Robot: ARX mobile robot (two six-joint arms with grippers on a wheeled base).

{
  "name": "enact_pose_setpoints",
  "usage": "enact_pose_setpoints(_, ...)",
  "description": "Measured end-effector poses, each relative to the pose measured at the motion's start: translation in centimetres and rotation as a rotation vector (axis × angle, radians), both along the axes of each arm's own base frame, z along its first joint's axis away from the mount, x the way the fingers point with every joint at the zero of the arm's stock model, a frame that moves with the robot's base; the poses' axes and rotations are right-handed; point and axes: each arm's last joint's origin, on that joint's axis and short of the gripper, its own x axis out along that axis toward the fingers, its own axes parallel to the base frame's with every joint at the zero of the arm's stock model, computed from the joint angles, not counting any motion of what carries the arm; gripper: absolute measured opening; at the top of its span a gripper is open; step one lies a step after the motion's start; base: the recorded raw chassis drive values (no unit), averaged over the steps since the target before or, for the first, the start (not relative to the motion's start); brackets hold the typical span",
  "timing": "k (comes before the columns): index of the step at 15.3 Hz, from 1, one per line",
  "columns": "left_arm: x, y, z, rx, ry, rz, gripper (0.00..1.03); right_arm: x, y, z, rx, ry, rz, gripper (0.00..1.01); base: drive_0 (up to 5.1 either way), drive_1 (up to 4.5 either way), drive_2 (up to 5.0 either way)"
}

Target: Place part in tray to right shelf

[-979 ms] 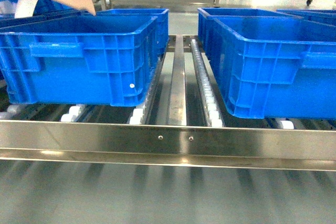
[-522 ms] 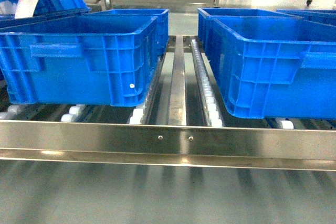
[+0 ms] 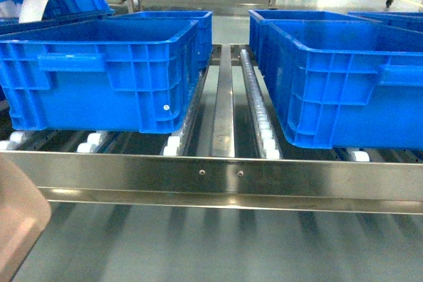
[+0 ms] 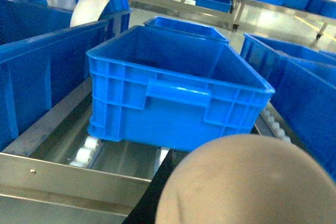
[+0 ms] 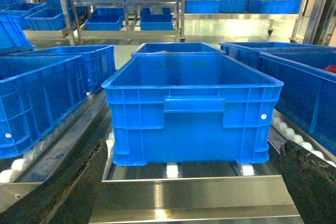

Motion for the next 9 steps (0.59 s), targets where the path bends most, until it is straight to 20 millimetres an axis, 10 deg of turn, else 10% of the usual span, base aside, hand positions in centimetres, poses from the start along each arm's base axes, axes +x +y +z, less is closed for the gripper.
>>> enact_pose_setpoints(3,-2.4,-0.3,-1.4,0.138,-0.050,-0.014,0.12,0.0,0.0,0.0,-0.007,0.028,0.015,0.95,0.0,0.00,0.0)
enact_pose_setpoints(9,-4.1,-0.3,-3.0,0.145,-0.048,-0.020,0.12,-1.0,-1.7,-0.7,-0.025,0.080,0.062,0.44,0.0,0.00,0.0)
